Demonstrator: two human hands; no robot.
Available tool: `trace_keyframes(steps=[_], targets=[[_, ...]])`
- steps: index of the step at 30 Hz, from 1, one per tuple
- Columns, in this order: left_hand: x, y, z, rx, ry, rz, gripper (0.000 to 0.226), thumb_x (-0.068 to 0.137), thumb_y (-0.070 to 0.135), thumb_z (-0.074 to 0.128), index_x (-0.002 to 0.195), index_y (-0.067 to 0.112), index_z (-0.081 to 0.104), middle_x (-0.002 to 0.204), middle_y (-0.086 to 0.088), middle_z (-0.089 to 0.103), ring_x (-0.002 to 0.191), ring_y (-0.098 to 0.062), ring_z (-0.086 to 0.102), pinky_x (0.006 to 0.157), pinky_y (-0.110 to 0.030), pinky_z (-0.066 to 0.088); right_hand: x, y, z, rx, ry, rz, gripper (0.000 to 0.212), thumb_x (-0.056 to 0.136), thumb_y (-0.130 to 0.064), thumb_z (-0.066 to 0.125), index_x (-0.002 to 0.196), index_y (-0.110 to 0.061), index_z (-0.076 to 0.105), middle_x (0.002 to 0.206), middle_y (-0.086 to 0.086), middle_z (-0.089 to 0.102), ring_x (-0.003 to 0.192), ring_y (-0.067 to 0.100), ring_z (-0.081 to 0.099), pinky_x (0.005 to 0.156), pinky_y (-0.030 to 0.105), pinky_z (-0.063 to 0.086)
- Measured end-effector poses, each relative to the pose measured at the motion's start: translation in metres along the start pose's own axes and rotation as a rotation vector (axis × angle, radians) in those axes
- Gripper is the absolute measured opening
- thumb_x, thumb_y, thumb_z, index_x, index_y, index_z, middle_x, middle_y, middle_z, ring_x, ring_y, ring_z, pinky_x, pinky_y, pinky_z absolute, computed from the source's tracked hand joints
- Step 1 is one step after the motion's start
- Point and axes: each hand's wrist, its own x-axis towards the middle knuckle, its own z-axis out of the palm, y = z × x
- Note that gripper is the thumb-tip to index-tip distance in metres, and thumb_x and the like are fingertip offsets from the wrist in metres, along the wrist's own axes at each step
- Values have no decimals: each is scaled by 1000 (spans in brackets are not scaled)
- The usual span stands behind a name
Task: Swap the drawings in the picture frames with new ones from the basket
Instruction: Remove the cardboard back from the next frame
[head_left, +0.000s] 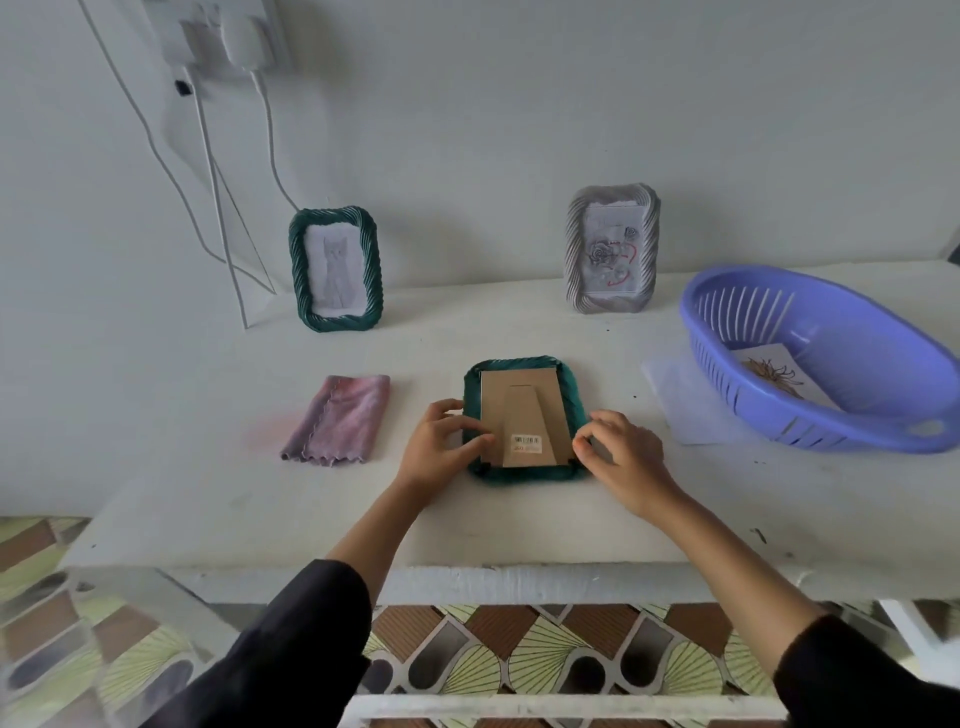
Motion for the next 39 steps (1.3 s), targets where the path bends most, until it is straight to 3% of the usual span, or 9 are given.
trace_keyframes(steps=[3,8,13,26,29,32,36,39], targets=[[-11,2,-5,-4,-71,-2,8,79,28,73,86,25,73,133,6,44,118,-8,43,102,-26,33,-11,-2,0,15,-32,-4,22,90,-39,54,102,-21,59,136,-3,43,136,12,31,111,43,13],[-20,7,-13,-49,-175,-17,16,69,22,81,71,34,70,146,3,38,132,-15,38,114,-36,28,-20,-4,-5,-75,-83,-13,33,78,-51,64,104,-31,60,145,-4,33,140,9,25,111,48,-1],[-20,8,-12,50,-187,13,28,63,18,86,70,37,67,148,2,35,135,-18,35,112,-30,27,-19,-7,-5,-33,-70,-7,29,79,-45,66,101,-27,62,145,-1,33,139,12,25,110,47,0],[-20,10,-12,157,-230,27,25,67,26,82,68,44,64,150,1,29,138,-23,24,116,-44,24,-20,-9,-4,-78,-61,9,19,77,-46,67,88,-31,67,145,-5,34,137,13,20,107,44,4],[-18,8,-11,140,-227,22,24,67,26,83,68,43,65,149,2,28,138,-23,22,116,-43,24,-20,-9,-5,-52,-81,13,10,77,-46,68,78,-38,61,144,-7,33,136,12,20,106,43,6],[-18,8,-12,129,-236,15,25,65,26,84,66,43,66,148,2,28,137,-21,22,115,-42,25,-20,-11,-7,-33,-103,9,21,76,-46,68,67,-48,50,144,-7,33,136,12,20,105,42,7],[-13,9,-12,11,-200,-17,20,60,38,83,67,48,67,133,6,40,131,-19,30,114,-41,27,-17,-10,-13,42,-157,27,24,75,-43,71,67,-50,49,138,-7,36,135,12,23,103,36,8],[-4,9,-8,-191,-53,-50,11,80,23,72,83,32,68,109,6,52,111,-20,48,99,-30,39,-6,-9,-20,134,-181,64,18,73,-47,71,73,-53,54,123,-12,49,126,11,36,97,37,17]])
